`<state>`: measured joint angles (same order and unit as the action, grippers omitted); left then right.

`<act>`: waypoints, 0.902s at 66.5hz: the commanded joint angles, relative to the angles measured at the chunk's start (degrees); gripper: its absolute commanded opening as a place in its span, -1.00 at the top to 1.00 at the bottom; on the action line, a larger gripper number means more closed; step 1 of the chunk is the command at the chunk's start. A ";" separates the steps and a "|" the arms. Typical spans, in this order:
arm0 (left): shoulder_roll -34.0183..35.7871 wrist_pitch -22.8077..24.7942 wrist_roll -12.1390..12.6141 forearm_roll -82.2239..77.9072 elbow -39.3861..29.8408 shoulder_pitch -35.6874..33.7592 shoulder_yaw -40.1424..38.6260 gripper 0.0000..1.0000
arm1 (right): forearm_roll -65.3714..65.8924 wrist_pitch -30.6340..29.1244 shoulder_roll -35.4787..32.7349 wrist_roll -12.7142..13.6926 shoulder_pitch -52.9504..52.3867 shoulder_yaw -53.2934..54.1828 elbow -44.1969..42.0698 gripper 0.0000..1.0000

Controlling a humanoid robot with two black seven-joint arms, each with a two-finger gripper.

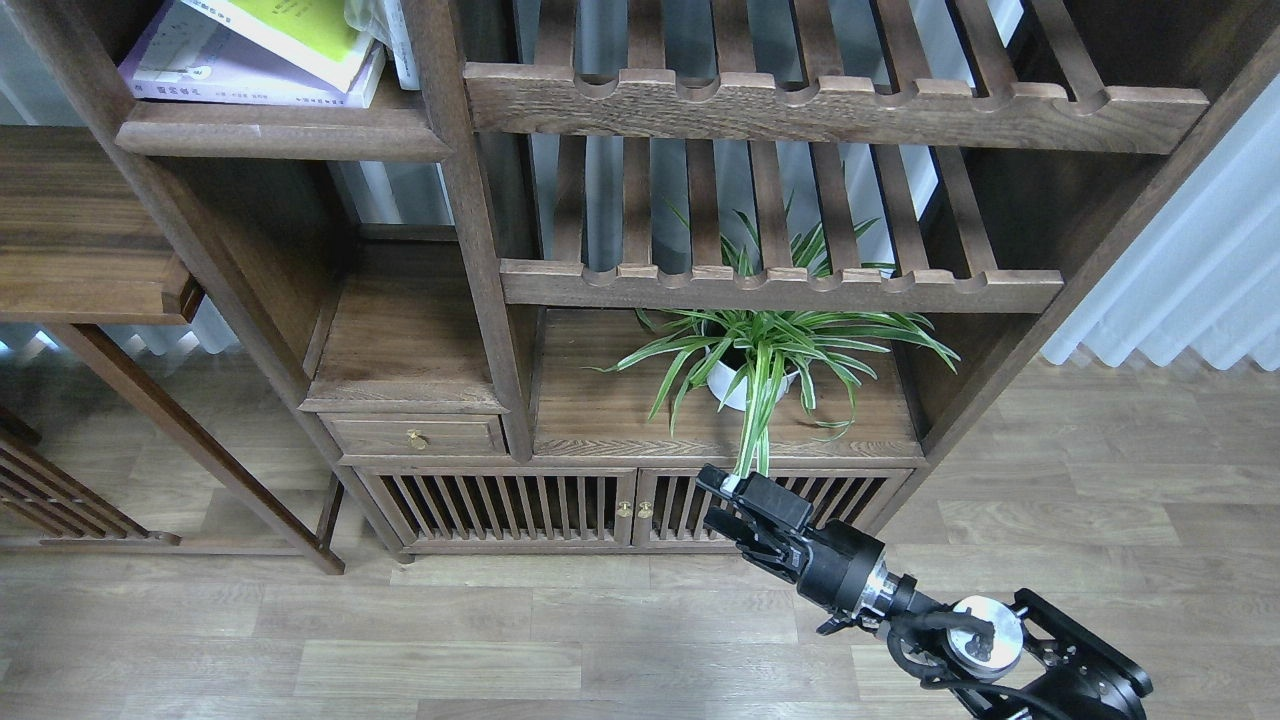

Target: Organize books on shelf

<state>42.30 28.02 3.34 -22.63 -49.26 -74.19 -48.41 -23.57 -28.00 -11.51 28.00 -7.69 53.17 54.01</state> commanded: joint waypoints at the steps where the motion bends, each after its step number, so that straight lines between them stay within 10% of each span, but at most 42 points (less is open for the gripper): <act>1: -1.34 -0.02 0.00 -1.10 1.53 -1.22 0.25 0.86 | -0.07 0.00 0.00 0.00 0.05 0.00 0.13 -1.00; 60: -15.75 -0.02 -5.71 -2.33 21.22 -4.64 0.86 0.86 | -0.07 0.00 0.08 0.00 -0.04 0.00 0.39 -1.00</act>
<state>29.04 27.98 -0.94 -24.96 -30.46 -78.81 -47.84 -23.64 -28.00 -11.39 28.00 -7.75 53.18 54.32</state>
